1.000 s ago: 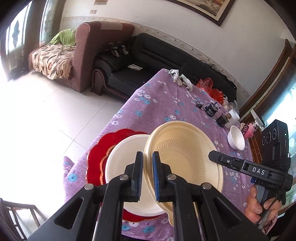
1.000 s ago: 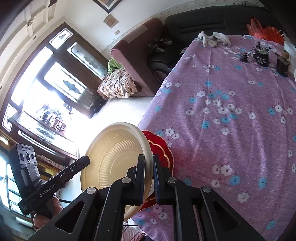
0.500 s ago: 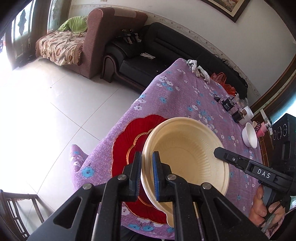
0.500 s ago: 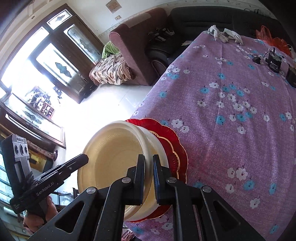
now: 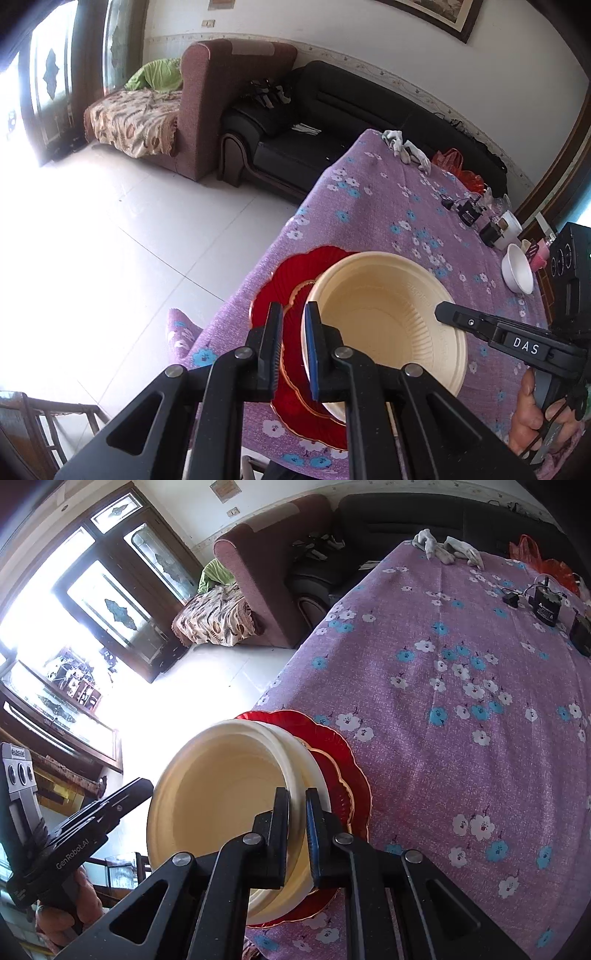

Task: Organize plates and bowls
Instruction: 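Carry the cream bowl over and lower it into the white bowls, then open both tools and withdraw from the cream bowl, then move both tools toward the large white bowl beside the pink thermos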

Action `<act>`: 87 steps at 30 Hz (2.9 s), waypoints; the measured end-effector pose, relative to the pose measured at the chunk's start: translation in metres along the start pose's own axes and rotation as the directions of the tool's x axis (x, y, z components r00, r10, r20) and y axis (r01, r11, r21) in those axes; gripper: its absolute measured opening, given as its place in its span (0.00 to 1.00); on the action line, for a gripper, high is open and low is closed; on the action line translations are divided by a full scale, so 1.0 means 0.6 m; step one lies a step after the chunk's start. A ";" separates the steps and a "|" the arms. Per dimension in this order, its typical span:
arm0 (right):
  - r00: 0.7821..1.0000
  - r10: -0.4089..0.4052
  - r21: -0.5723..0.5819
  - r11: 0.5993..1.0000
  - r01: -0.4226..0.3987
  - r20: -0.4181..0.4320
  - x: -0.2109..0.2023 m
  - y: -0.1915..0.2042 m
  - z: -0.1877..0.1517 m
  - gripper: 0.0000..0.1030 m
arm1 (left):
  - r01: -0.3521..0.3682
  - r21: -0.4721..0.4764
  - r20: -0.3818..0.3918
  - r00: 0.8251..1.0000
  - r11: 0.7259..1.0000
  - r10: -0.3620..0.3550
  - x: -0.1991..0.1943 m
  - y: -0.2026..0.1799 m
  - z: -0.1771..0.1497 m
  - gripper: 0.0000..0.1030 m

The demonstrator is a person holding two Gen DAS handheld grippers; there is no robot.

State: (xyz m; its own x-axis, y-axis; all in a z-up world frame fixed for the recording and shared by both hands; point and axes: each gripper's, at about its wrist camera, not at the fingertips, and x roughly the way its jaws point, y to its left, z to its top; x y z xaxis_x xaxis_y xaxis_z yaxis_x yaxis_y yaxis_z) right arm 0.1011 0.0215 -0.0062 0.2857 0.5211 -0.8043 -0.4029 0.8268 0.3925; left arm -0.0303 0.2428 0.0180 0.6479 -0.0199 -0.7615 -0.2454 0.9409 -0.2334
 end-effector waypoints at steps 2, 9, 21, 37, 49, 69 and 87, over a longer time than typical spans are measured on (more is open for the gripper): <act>1.000 0.002 0.002 1.000 -0.002 0.001 0.000 -0.001 -0.001 0.11 | -0.021 0.004 0.024 0.999 1.000 0.021 -0.011 0.001 0.001 0.10; 0.999 -0.040 -0.030 0.999 0.041 0.013 0.000 0.011 -0.005 0.12 | -0.039 0.076 0.052 0.998 0.996 0.035 -0.019 -0.034 -0.007 0.10; 0.997 -0.056 -0.069 0.996 0.059 0.053 -0.022 0.018 -0.006 0.51 | -0.058 0.100 0.043 0.998 0.993 0.054 -0.005 -0.044 -0.013 0.12; 0.985 0.028 0.087 0.995 -0.043 0.169 -0.078 -0.084 -0.021 0.52 | -0.051 0.146 0.058 0.997 0.988 0.043 -0.005 -0.083 -0.021 0.15; 0.977 0.009 0.170 0.984 -0.046 0.214 -0.136 -0.172 -0.059 0.52 | -0.068 0.213 0.083 0.995 0.975 0.051 -0.015 -0.161 -0.034 0.31; 0.949 -0.050 0.333 0.941 -0.060 0.311 -0.274 -0.383 -0.139 0.52 | -0.026 0.422 0.053 0.999 0.906 0.003 0.042 -0.429 -0.066 0.61; 0.925 -0.169 0.468 0.884 -0.010 0.339 -0.365 -0.540 -0.164 0.52 | 0.043 0.521 -0.042 0.999 0.852 -0.025 0.160 -0.605 -0.066 0.65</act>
State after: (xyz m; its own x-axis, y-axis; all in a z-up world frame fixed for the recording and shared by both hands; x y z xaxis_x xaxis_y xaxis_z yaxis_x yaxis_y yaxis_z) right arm 0.0836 -0.3809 -0.0011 0.6272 0.4140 -0.6597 0.0482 0.8248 0.5634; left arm 0.0925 -0.1142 0.0059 0.6226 -0.0575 -0.7804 0.1945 0.9774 0.0832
